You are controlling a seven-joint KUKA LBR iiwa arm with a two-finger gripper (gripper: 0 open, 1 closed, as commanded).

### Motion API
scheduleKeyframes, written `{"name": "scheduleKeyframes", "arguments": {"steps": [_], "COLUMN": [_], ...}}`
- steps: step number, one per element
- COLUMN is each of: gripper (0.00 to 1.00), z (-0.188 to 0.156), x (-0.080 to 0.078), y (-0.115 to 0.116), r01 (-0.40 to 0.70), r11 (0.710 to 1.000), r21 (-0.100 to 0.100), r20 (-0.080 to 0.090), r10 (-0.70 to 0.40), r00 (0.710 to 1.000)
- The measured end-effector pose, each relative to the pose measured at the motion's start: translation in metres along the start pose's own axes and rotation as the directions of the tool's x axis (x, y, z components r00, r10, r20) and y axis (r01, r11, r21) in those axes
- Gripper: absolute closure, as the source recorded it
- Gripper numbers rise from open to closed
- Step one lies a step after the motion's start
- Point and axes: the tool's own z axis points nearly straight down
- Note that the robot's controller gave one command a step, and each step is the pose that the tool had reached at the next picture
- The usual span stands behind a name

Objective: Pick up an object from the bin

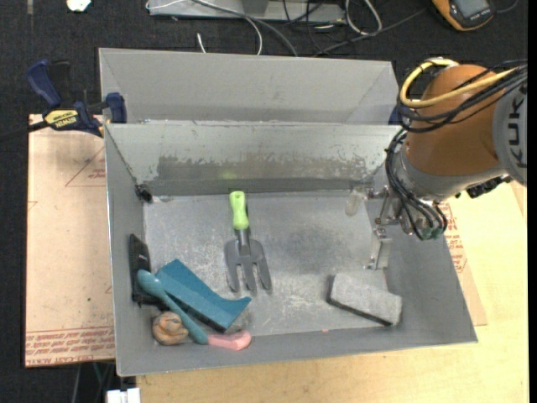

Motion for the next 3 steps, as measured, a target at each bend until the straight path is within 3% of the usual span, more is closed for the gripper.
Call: {"name": "scheduleKeyframes", "arguments": {"steps": [1, 2, 3], "gripper": [0.00, 0.00, 0.00], "z": [0.091, 0.090, 0.086], "x": [0.049, 0.069, 0.071], "y": [-0.032, -0.031, -0.029], "r01": [-0.026, 0.170, 0.092], "r11": [1.000, 0.985, 0.996], "r21": [0.001, 0.001, -0.001], "r20": [0.001, 0.008, 0.004], "r10": [0.026, -0.170, -0.092], "r00": [1.000, 0.985, 0.996]}}
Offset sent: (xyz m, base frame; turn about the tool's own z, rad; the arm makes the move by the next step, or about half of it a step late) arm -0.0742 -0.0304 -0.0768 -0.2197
